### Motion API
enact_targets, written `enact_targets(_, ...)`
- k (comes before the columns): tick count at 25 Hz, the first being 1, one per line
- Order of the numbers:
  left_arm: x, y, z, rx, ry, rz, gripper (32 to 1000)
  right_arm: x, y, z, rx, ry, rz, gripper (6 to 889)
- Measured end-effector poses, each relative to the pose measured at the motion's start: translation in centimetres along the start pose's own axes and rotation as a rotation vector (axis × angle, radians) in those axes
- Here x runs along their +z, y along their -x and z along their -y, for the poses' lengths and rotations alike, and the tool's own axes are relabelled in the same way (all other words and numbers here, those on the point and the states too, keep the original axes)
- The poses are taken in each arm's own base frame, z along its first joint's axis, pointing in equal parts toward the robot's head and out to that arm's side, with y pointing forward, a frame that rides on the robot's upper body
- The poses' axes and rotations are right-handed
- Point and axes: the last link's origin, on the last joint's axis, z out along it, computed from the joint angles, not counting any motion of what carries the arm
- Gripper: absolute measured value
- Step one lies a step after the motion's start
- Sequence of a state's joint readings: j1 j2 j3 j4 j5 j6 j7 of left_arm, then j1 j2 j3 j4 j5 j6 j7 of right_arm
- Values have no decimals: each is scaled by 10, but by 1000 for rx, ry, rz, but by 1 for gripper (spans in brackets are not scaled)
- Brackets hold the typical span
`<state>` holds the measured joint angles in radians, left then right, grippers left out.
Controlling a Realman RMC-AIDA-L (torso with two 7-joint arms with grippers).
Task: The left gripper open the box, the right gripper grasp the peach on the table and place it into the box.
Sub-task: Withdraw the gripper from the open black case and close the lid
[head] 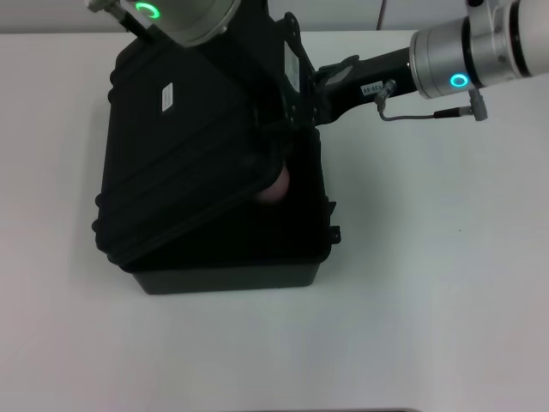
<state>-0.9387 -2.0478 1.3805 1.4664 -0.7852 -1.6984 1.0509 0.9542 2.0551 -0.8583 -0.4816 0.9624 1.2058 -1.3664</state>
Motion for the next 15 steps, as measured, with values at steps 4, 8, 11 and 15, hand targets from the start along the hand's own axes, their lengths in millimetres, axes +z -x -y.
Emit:
enact_targets(4, 0, 0, 0, 0, 0, 0, 93, 0, -1, 1, 4, -5, -1, 883)
enact_targets(8, 0, 1, 0, -2, 1, 0, 93, -1, -2, 1, 6, -6, -6, 883)
enact_targets(11, 0, 2, -1, -5, 2, 1, 93, -3, -2, -2, 18, 11, -11, 883)
enact_targets(15, 0, 2, -1, -6, 3, 1, 93, -12, -2, -5, 53, 38, -35, 883)
